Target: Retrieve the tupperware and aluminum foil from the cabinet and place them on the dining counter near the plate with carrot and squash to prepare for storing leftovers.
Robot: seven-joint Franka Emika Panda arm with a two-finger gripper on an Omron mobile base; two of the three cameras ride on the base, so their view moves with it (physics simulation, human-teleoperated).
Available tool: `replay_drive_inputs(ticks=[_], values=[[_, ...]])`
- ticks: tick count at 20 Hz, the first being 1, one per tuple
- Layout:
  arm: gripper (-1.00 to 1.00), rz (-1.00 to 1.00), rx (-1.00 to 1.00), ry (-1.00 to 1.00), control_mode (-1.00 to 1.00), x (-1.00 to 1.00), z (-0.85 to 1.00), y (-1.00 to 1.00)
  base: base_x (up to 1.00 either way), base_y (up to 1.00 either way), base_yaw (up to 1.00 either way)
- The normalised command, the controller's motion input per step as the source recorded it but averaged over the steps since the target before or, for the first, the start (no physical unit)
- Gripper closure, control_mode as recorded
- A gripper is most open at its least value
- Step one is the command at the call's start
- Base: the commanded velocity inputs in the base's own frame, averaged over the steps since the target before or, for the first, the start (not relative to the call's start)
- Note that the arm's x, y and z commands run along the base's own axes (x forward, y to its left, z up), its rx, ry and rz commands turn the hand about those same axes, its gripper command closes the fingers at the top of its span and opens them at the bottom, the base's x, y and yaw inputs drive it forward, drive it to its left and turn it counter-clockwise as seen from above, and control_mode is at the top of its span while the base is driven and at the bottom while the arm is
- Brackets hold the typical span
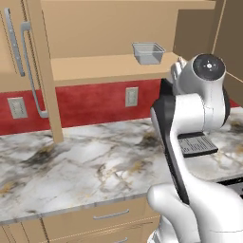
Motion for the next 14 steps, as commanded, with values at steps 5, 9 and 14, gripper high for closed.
replay_drive_inputs(ticks=[5, 9, 14], values=[[-1.00, 0.01, -0.31, 0.00, -1.00, 0.12, 0.59, 0.00, 0.00, 0.00, 0.00], [-1.00, 0.00, -0.21, -0.01, -1.00, 0.12, 0.43, -0.03, 0.00, 0.00, 0.00], [-1.00, 0.00, -0.25, -0.01, -1.00, 0.14, 0.07, 0.00, 0.00, 0.00, 0.00]])
